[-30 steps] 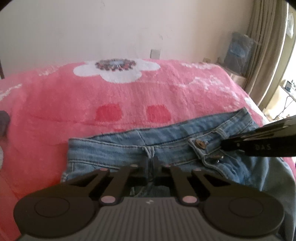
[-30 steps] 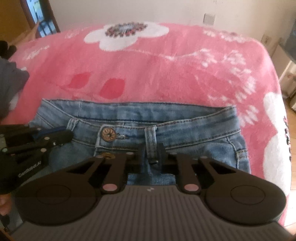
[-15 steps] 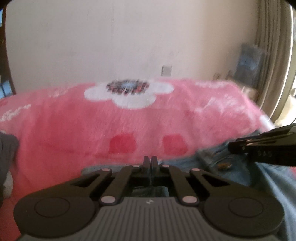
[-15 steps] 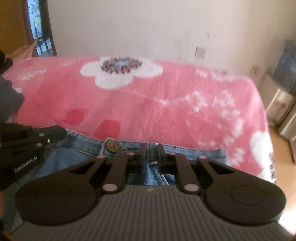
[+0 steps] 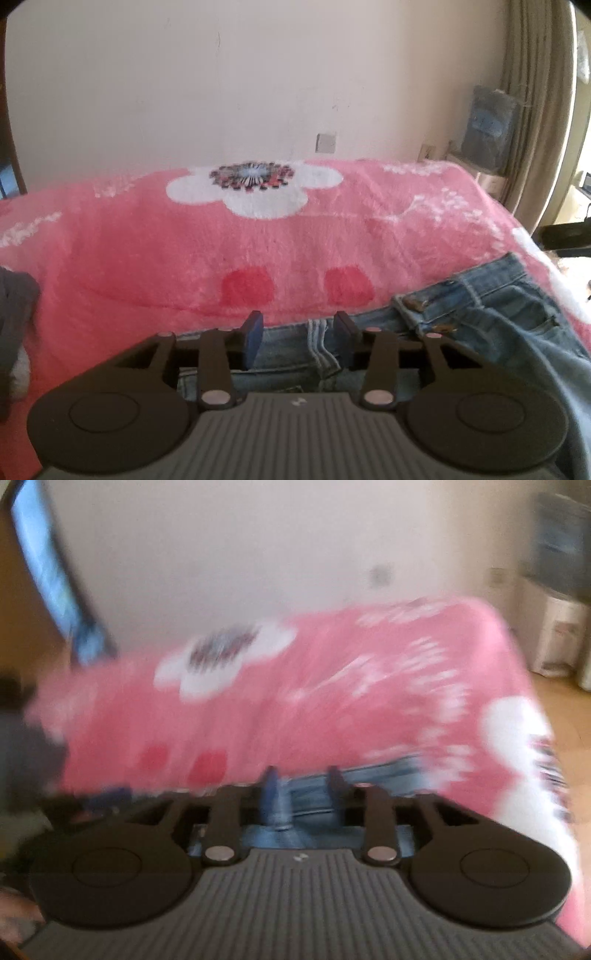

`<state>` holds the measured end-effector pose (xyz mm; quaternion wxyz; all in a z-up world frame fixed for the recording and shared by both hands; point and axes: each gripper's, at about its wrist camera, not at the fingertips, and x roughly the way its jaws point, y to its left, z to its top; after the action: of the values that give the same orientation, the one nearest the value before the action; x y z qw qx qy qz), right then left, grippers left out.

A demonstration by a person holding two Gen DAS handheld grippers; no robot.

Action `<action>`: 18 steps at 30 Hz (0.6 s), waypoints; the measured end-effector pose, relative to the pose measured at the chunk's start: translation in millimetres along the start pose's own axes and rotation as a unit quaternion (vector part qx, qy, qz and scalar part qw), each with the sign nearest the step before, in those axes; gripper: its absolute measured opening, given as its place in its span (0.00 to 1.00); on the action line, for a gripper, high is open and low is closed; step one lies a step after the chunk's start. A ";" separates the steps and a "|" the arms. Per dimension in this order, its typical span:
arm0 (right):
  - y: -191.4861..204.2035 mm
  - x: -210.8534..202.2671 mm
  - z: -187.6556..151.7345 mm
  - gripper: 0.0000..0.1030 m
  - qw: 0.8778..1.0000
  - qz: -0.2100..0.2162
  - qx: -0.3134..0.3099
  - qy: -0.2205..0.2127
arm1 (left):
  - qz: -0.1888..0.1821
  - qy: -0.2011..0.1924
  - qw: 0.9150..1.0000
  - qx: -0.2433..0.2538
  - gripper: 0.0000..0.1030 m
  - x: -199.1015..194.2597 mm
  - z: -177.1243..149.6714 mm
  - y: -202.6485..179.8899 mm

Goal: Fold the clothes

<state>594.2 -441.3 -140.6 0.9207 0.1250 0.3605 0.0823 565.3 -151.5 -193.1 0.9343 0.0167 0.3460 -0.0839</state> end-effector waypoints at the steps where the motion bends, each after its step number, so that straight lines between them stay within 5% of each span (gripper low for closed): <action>1: -14.7 -15.7 -1.0 0.51 1.000 -0.008 0.026 -0.005 | -0.004 0.003 1.000 -0.002 0.48 -3.6 0.3 0.3; 11: -132.5 -114.6 -110.9 0.51 0.957 0.008 0.283 0.068 | 0.001 0.034 0.993 -0.112 0.59 -60.9 13.7 18.9; 15: -148.2 -143.2 -162.5 0.51 0.936 0.040 0.339 0.091 | 0.019 0.037 0.989 -0.142 0.59 -124.3 30.2 26.7; 18: -151.5 -161.8 -182.8 0.51 0.932 0.064 0.342 0.100 | 0.054 0.036 0.986 -0.153 0.62 -188.7 46.2 33.2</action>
<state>360.8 -593.8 -209.9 0.7741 0.4465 0.4480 0.0245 459.7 -95.5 -36.4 0.9161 -0.1043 0.3867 0.0214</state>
